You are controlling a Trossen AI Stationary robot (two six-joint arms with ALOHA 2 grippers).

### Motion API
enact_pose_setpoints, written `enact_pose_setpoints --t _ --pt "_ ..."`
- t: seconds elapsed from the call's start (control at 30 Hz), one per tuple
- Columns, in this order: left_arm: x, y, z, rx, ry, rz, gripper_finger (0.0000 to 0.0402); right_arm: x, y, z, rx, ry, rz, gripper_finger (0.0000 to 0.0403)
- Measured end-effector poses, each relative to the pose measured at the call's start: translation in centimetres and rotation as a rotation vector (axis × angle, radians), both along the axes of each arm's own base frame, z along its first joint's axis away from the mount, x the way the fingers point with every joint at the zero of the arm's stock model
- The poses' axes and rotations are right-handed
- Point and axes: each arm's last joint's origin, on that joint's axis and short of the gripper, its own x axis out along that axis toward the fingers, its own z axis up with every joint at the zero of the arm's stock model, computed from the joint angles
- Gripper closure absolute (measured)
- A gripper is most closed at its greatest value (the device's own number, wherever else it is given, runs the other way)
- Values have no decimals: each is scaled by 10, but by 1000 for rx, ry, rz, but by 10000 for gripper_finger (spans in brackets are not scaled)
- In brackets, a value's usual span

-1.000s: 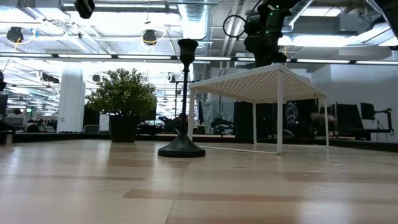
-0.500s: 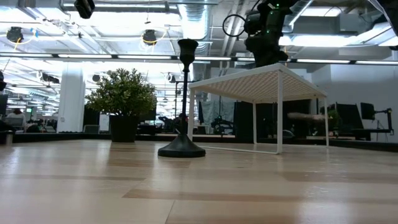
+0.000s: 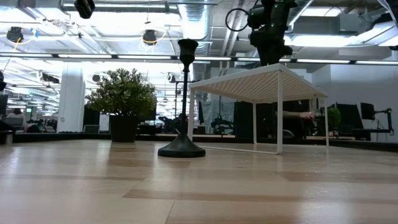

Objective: Pick & Place candle stick holders
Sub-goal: Put the top green glass candle holder on the shelf

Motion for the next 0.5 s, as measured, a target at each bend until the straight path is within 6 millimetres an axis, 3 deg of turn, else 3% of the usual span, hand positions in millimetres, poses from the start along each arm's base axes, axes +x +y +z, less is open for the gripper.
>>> enact_pose_setpoints --t 0.5 --pt "0 0 0 -3 0 0 392 3 4 1 25 -21 22 191"
